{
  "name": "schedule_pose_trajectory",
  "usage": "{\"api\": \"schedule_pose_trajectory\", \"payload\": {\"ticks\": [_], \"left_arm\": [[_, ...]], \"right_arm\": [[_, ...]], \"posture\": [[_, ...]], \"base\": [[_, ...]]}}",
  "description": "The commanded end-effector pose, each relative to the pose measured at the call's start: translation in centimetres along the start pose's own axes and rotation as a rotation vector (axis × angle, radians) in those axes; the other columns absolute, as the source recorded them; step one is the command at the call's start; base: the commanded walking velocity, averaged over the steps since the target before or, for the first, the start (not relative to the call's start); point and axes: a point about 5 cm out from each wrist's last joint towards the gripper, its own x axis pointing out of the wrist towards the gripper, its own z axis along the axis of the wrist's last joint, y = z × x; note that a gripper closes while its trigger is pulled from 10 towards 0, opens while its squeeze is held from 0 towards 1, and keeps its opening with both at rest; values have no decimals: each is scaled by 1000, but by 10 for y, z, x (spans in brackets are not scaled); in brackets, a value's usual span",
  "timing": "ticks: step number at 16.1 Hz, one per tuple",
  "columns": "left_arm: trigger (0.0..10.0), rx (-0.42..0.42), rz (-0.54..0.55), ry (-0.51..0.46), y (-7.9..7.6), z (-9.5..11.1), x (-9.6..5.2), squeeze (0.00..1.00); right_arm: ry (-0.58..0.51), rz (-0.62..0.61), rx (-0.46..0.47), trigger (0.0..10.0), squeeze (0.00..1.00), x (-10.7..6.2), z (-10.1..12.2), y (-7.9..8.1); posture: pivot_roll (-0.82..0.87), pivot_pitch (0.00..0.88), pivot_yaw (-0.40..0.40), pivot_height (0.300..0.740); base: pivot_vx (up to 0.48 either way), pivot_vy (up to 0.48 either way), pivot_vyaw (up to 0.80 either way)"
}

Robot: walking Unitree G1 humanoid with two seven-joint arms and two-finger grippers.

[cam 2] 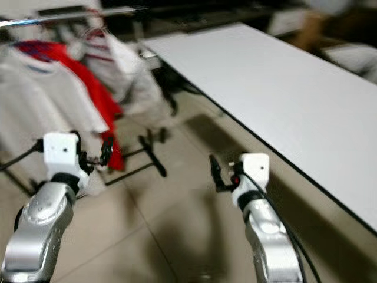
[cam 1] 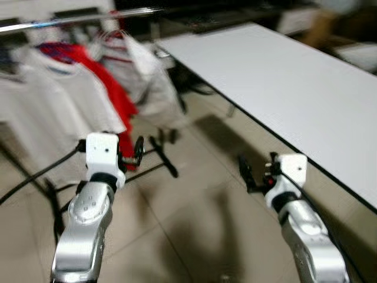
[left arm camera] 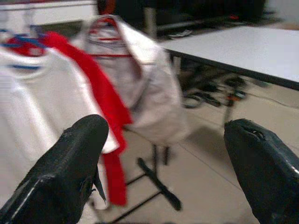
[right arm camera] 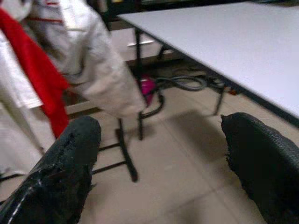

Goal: Hang hanger

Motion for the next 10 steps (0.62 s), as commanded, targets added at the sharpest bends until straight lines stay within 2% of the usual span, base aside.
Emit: {"api": "schedule_pose_trajectory", "payload": {"ticks": [1,3,4,5,6,7,9,10], "left_arm": [[10000,-14,16,8,0,0,-3,341],[10000,-16,13,-18,-2,5,2,345],[10000,-26,11,-33,-6,11,7,341],[10000,-33,-17,-68,-11,23,18,345],[10000,-33,-34,-83,-13,28,22,345],[10000,-31,-60,-95,-15,32,30,345],[10000,-22,-113,-65,-22,26,34,353],[10000,-32,-140,-66,-24,28,32,349]], "right_arm": [[-5,-3,32,10000,1000,0,0,3],[-23,-34,8,10000,1000,2,2,0],[-36,-43,26,10000,1000,4,4,-5],[-66,-97,59,10000,1000,9,13,-17],[-71,-132,77,10000,1000,11,16,-22],[-48,-168,170,10000,1000,15,21,-27],[-26,-136,230,10000,1000,8,17,-26],[4,-166,227,10000,1000,2,14,-25]], "posture": [[92,0,-32,740],[93,10,-34,740],[92,0,-25,740],[55,0,-24,740],[55,0,-24,740],[30,17,18,740],[26,0,66,740],[16,0,68,740]], "base": [[326,0,800],[326,0,800],[326,0,800],[322,0,800],[322,0,800],[322,0,800],[324,0,800],[330,0,0]]}}
